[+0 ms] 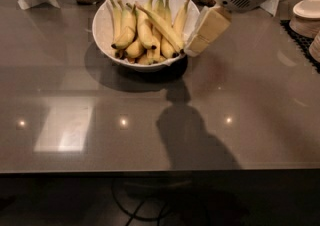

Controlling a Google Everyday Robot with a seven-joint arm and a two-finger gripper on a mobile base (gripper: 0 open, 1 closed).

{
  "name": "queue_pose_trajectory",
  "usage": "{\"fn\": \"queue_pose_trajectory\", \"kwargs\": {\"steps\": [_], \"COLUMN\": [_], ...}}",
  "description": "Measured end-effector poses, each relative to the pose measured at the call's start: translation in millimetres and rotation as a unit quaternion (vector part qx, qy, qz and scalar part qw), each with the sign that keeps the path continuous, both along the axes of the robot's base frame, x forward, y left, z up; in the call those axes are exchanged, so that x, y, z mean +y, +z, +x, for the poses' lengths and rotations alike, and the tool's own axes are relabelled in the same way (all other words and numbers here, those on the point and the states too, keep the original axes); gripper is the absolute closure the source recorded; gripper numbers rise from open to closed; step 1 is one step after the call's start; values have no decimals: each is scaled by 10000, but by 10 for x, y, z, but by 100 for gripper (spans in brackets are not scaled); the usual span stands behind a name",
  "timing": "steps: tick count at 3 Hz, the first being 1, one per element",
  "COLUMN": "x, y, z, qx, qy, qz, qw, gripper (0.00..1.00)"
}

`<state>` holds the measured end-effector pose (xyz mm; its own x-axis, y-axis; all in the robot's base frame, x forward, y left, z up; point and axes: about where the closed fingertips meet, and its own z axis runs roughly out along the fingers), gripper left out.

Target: Pick banana from white bowl

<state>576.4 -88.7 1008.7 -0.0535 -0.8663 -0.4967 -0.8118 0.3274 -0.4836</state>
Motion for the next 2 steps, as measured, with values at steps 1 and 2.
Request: {"fn": "queue_pose_trajectory", "kwargs": {"steps": [1, 2], "x": [238, 390], "y": [-11, -61], "z": [403, 672], "qx": [-210, -277], "qy": [101, 84], "qz": [160, 371], "qw": [9996, 9989], "gripper": [0, 19]}}
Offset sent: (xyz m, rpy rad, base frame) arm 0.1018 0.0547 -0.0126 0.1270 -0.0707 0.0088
